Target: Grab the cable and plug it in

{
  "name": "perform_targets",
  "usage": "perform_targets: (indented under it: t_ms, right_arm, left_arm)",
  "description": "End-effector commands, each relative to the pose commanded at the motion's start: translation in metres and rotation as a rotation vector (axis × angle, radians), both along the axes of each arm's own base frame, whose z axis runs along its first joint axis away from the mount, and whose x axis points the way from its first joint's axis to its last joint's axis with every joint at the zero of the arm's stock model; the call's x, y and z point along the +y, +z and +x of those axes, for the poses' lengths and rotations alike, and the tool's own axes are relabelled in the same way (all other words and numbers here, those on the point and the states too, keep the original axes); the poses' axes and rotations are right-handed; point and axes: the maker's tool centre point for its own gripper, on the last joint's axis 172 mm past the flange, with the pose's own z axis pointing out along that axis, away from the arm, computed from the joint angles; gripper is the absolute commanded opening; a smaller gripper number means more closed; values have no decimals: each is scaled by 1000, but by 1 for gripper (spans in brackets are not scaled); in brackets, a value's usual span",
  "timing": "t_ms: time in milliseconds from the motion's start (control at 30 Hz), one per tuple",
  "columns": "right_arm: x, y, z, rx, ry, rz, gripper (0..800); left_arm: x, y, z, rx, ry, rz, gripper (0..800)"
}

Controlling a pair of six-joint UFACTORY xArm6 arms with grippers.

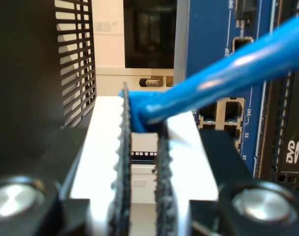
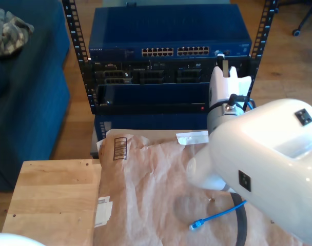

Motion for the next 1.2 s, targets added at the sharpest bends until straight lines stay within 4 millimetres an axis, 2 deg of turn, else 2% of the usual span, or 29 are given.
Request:
perform_targets:
  t_ms: [267, 600, 900, 1200]
  right_arm:
    - [2, -14, 13, 4, -17, 6, 0]
    - [7, -21, 25, -5, -20, 11, 0]
    - [12, -15, 33, -29, -18, 23, 0]
    - [14, -17, 39, -35, -22, 28, 0]
  left_arm:
    - [0, 0, 0, 0, 0, 0, 800]
    - [0, 0, 0, 0, 0, 0, 800]
    - [0, 0, 0, 0, 0, 0, 800]
    - [0, 0, 0, 0, 0, 0, 800]
